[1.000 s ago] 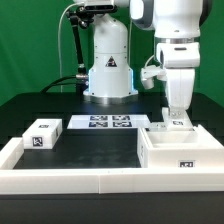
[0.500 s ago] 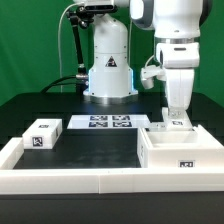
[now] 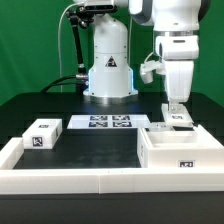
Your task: Assemble cabinet
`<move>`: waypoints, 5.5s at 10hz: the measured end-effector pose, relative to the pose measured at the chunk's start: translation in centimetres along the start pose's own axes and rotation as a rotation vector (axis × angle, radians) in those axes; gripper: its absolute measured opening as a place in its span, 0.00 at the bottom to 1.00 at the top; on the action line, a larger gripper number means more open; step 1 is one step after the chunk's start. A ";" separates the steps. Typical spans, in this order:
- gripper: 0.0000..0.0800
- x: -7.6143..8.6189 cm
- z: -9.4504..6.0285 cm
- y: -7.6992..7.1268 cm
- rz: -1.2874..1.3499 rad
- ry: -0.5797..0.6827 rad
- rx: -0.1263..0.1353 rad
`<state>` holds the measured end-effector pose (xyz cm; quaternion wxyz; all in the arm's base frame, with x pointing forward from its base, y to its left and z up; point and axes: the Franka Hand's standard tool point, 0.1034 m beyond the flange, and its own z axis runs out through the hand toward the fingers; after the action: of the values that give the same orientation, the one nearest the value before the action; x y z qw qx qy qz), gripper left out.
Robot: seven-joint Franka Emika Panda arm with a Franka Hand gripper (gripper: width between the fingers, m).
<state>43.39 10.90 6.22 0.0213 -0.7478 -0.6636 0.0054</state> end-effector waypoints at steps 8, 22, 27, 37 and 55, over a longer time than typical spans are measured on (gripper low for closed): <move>0.09 0.1 0.4 1.1 0.004 0.005 0.005; 0.09 0.2 0.4 1.7 0.011 0.008 0.005; 0.09 0.3 0.6 1.7 0.020 0.004 0.017; 0.09 0.3 0.4 1.4 0.020 0.014 -0.010; 0.09 0.1 0.3 3.7 -0.048 0.028 -0.031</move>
Offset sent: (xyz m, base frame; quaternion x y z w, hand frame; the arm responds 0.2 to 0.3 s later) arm 0.0000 0.0000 0.0000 0.0000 0.0000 0.0000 1.0000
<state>47.02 10.56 5.78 0.0192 -0.7320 -0.6808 -0.0159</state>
